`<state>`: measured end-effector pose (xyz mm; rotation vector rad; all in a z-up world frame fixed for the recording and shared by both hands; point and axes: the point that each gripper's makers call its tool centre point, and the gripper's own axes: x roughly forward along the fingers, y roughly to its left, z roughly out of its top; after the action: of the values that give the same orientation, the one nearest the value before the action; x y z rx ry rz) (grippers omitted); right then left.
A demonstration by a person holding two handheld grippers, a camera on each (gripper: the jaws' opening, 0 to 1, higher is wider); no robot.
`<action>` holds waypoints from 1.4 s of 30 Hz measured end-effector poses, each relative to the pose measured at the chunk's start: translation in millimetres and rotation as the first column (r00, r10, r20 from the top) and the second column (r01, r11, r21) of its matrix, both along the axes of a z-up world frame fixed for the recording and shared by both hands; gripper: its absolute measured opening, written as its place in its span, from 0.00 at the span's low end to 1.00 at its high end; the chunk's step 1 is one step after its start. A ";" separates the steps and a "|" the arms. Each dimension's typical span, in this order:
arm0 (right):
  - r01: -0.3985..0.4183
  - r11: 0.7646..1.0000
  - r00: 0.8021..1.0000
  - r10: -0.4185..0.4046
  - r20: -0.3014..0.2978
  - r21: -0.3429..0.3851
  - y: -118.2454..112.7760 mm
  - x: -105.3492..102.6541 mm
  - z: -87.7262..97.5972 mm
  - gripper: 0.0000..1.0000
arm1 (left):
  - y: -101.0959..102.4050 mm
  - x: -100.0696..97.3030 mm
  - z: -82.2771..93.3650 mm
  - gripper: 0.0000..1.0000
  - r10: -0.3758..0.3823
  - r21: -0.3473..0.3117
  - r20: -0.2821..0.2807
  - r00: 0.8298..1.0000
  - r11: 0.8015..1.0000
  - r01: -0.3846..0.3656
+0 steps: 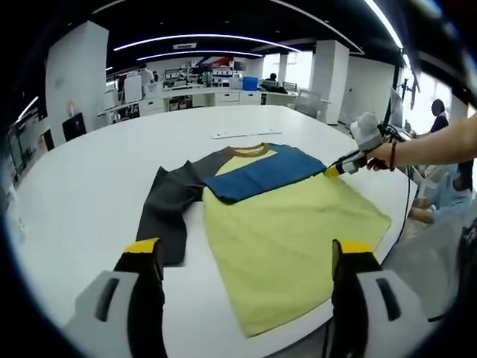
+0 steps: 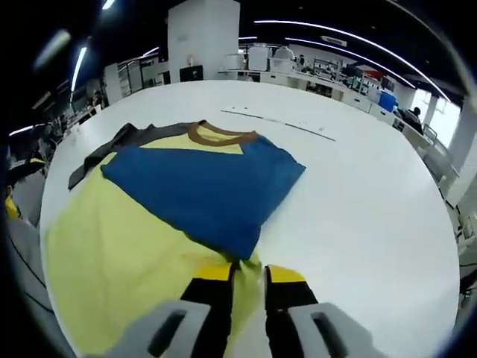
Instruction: Fold the garment on the visible template until the final outline fits inside the template.
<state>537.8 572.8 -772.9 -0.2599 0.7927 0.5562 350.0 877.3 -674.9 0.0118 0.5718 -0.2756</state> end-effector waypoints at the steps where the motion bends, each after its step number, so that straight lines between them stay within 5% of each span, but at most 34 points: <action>1: 0.000 1.000 1.000 0.000 0.004 -0.003 -0.8 0.4 -0.1 0.12 | 0.7 -0.1 0.1 0.91 0.002 0.001 0.001 1.000 1.000 -0.002; 10: 0.015 0.999 0.999 -0.017 0.032 0.039 2.8 4.1 -0.1 0.06 | 4.6 -2.6 -0.7 0.89 0.014 0.009 -0.003 1.000 1.000 -0.014; 20: 0.067 0.998 0.995 -0.067 0.075 -0.006 -5.1 4.1 0.7 0.00 | 10.1 -0.9 0.3 0.88 0.026 0.022 0.002 1.000 0.999 -0.026; 42: 0.042 0.999 0.999 -0.041 0.035 -0.008 -32.5 12.1 0.2 0.00 | 31.5 0.6 -8.9 0.83 0.084 0.029 -0.028 0.996 0.996 -0.084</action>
<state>549.9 540.3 -772.7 -0.2600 0.7648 0.5080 350.6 908.8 -683.8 0.0109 0.6041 -0.1861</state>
